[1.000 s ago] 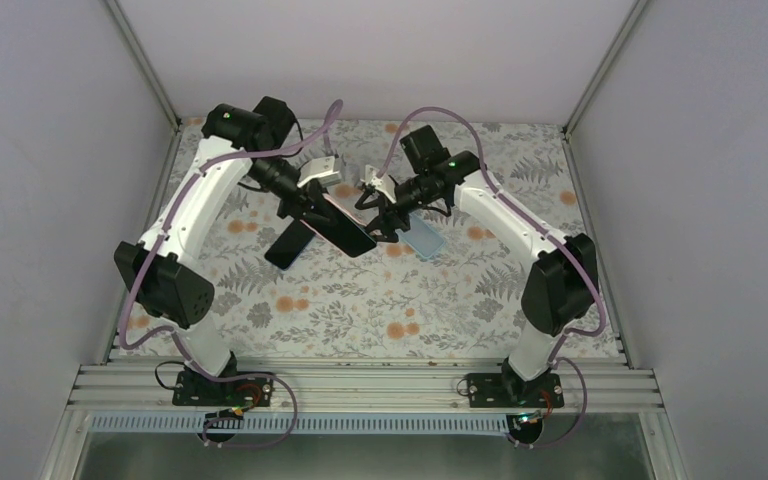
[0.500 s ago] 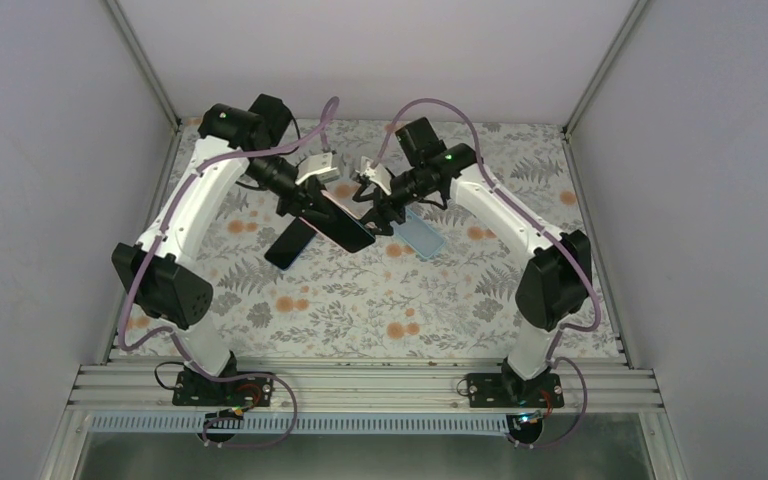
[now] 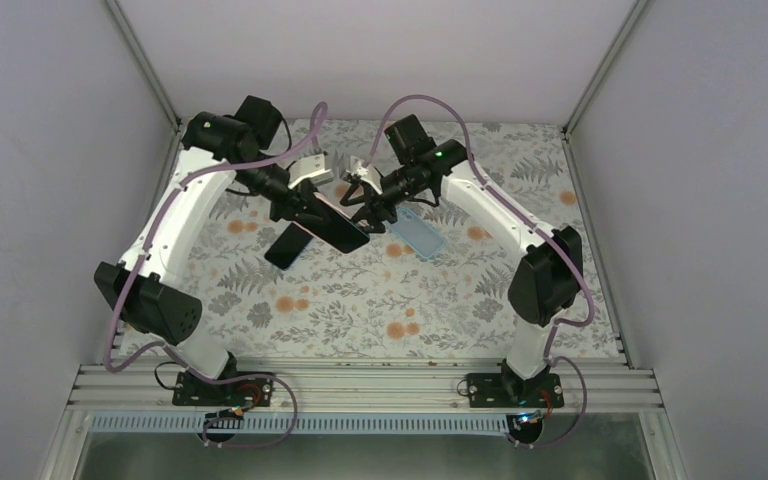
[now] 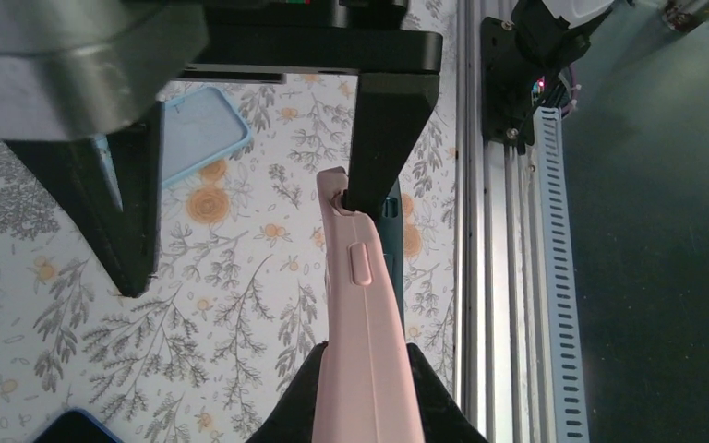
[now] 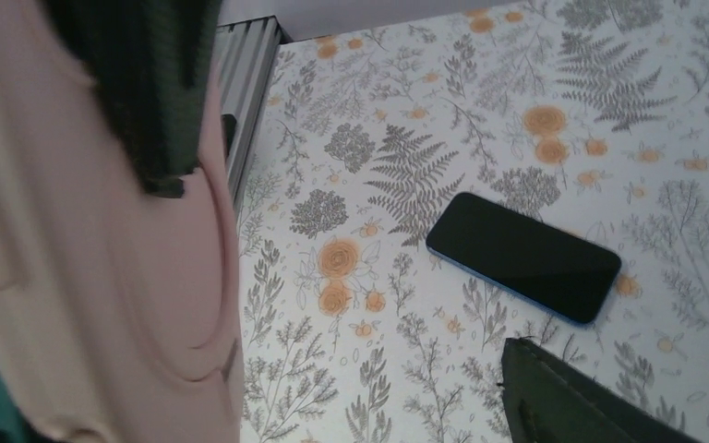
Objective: Take the phone out of the phone case
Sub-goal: Remove the phone case from the phone.
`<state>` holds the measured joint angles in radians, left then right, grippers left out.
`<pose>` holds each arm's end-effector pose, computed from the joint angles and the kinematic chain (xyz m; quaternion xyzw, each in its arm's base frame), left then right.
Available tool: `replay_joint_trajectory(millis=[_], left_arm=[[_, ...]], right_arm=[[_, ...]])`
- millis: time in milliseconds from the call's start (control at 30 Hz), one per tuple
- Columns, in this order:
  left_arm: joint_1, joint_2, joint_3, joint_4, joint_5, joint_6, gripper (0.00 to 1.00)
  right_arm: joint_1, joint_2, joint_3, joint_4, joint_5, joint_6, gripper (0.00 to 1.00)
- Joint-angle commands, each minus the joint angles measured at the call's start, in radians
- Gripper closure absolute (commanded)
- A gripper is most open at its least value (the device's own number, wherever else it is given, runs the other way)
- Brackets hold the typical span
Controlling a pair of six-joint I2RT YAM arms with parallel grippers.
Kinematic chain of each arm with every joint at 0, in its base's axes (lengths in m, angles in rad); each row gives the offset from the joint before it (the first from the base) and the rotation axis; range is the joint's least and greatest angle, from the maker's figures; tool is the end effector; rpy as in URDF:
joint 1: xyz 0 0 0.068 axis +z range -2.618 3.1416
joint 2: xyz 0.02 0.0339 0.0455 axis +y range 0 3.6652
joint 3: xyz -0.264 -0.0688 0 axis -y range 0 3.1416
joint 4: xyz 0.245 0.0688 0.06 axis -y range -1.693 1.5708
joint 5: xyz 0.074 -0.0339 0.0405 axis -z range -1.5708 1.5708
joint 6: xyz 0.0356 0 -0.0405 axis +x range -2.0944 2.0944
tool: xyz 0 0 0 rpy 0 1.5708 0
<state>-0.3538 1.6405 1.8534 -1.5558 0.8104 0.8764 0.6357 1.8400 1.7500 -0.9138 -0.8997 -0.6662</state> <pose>0.2607 -0.1238 0.3913 0.5635 0.7199 -0.3514 0.2021 0.2983 0.2547 0.3246 -0.6206 0.6141 0.4136 0.2582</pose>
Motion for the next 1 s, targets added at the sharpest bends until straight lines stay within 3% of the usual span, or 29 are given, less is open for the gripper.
replay_joint_trajectory(millis=[0,100,367,500,700,767,967], left_arm=[[-0.015,0.085,0.015,0.554,0.204,-0.152,0.98],[-0.005,0.091,0.041,0.521,0.221,-0.133,0.98],[0.004,0.121,0.097,0.378,0.241,-0.032,0.97],[0.011,0.130,0.116,0.313,0.263,0.016,0.70],[0.023,0.116,0.122,0.211,0.267,0.093,0.23],[0.031,0.090,0.101,0.217,0.263,0.095,0.02],[0.080,-0.042,0.067,0.226,0.195,0.083,0.00]], right_arm=[[0.253,-0.060,0.066,0.144,-0.320,0.009,0.34],[0.252,-0.084,0.037,0.148,-0.272,0.003,0.53],[0.234,-0.161,-0.110,0.232,-0.210,0.044,0.92],[0.211,-0.198,-0.138,0.263,-0.183,0.069,0.97],[0.133,-0.219,-0.146,0.260,-0.198,0.103,0.97],[0.099,-0.231,-0.167,0.291,-0.210,0.128,0.97],[-0.034,-0.231,-0.198,0.313,-0.203,0.165,0.97]])
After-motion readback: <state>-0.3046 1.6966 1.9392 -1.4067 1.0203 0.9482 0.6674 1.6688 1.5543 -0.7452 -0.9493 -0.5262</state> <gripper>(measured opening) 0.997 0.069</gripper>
